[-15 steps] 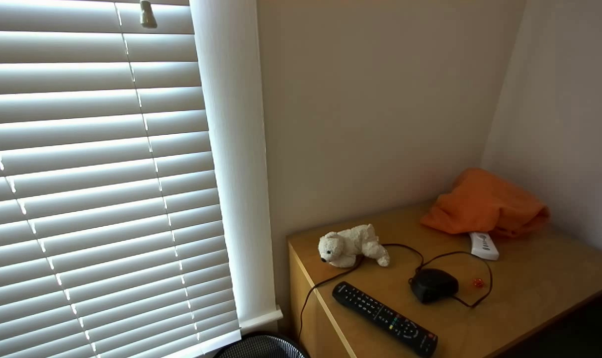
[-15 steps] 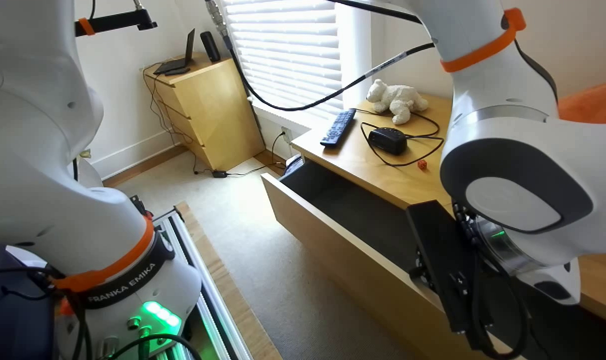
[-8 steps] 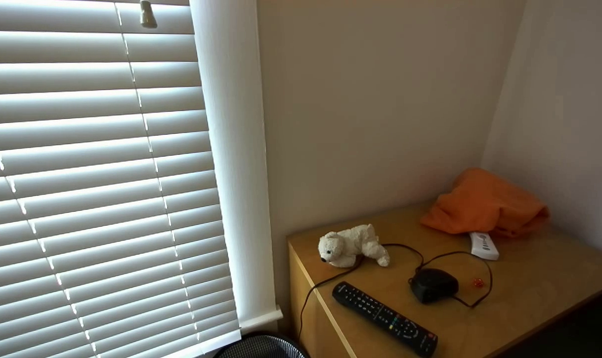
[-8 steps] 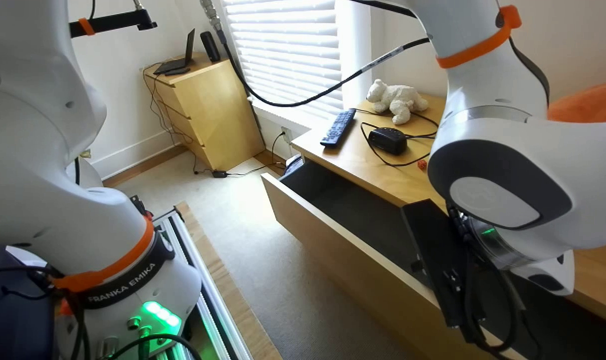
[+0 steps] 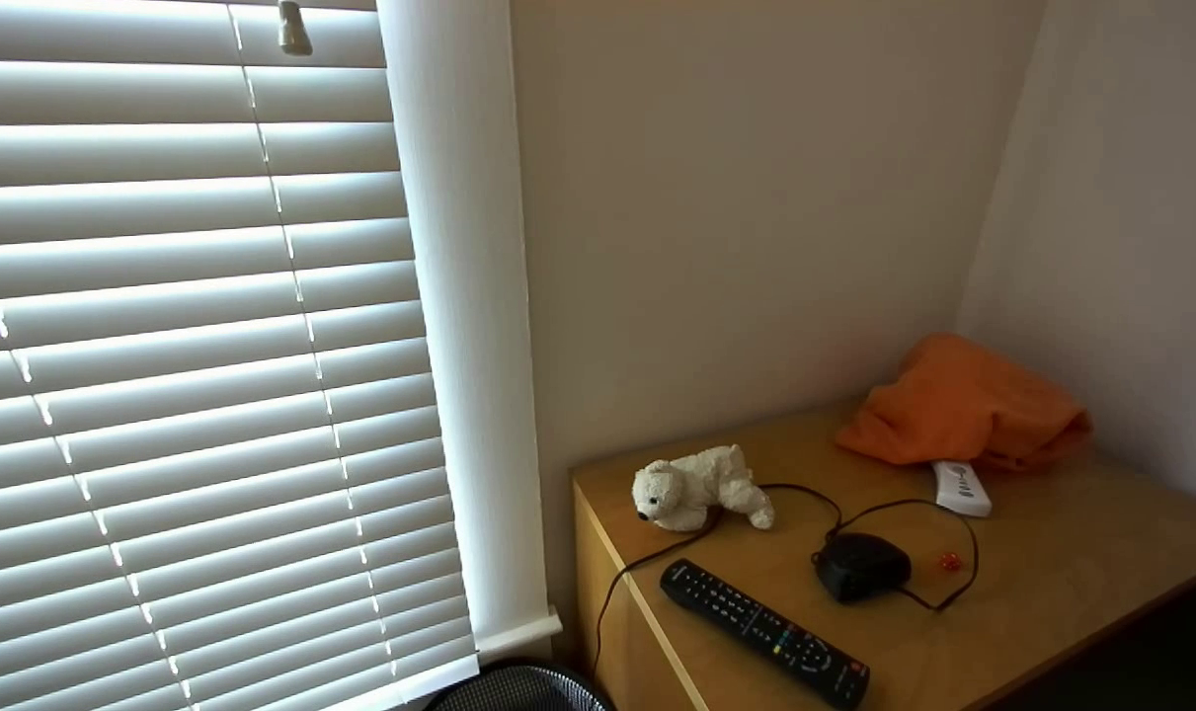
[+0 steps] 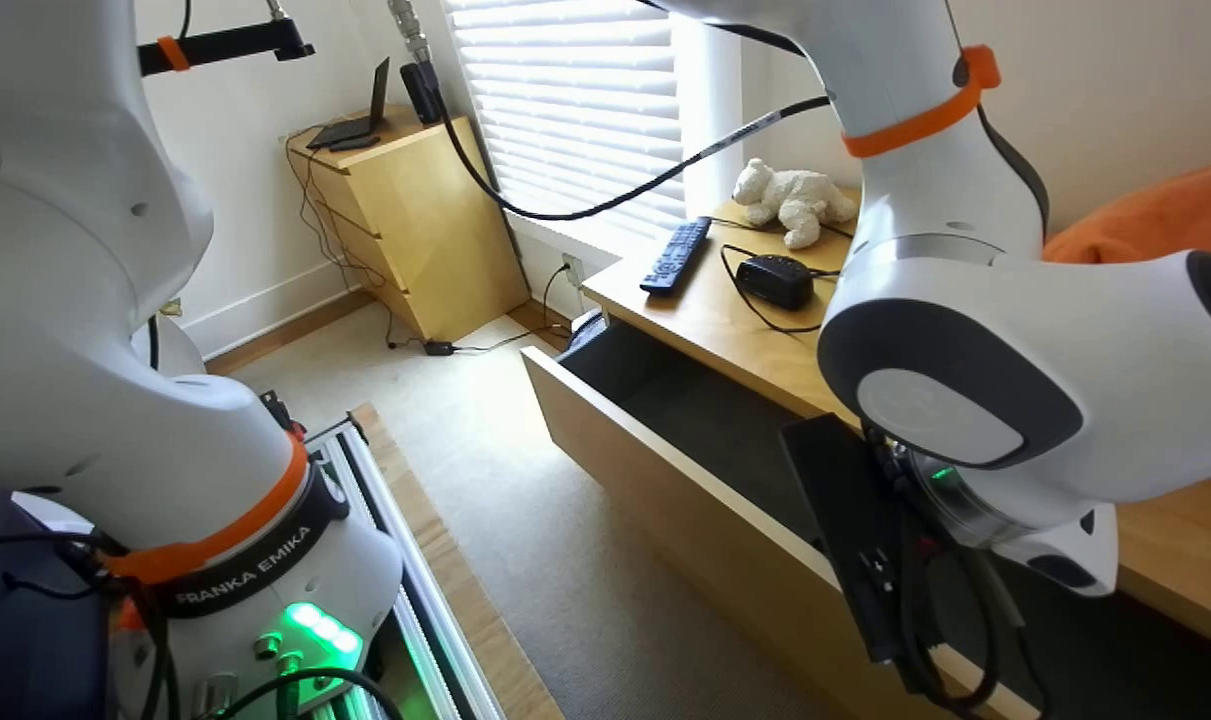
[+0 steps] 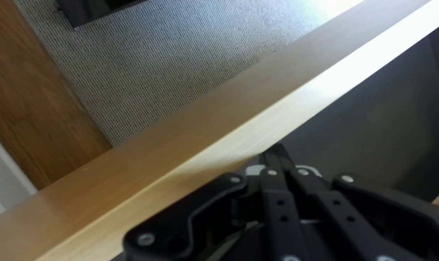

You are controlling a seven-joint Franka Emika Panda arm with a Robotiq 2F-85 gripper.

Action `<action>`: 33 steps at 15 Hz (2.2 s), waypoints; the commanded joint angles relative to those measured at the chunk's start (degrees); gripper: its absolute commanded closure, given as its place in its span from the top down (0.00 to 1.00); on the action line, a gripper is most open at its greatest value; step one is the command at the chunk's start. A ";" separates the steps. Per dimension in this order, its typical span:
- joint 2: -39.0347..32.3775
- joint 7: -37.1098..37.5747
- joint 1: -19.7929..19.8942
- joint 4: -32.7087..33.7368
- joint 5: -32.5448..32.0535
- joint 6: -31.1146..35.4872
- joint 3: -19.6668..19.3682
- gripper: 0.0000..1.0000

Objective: Open the top drawer

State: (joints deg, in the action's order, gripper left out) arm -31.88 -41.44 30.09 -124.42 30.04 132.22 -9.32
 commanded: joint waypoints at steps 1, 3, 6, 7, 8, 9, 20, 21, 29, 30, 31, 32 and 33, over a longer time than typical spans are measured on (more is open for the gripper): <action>1.37 3.75 -0.70 -2.45 -5.24 -1.89 -1.41 0.00; 1.65 6.24 -1.51 -3.11 -8.22 -1.25 -2.28 0.00; 1.66 9.98 -2.54 -3.90 -13.69 -0.87 -3.65 0.00; 1.57 11.13 -2.75 -4.11 -15.50 -1.04 -4.01 0.00; 1.50 12.05 -2.86 -4.30 -16.89 -1.07 -4.20 0.00; 1.50 12.91 -2.92 -4.58 -18.37 -1.37 -4.41 0.00; 0.83 19.82 -3.18 -5.35 -27.49 -6.55 -6.33 0.00; 1.30 18.81 -2.38 -5.42 -25.77 -5.47 -5.49 0.00; 9.60 13.40 -1.20 -8.48 -17.98 2.73 -2.22 0.00; 11.08 13.41 -1.67 -9.39 -17.78 4.30 -1.91 0.00; 12.53 13.58 -2.25 -10.36 -18.00 5.99 -1.78 0.00; 14.18 14.32 -3.13 -11.52 -18.30 8.04 -1.68 0.26; 15.79 15.88 -4.05 -12.53 -18.72 8.32 -1.84 0.28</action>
State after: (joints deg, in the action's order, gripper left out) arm -22.08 -26.75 27.78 -131.69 11.15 136.95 -11.25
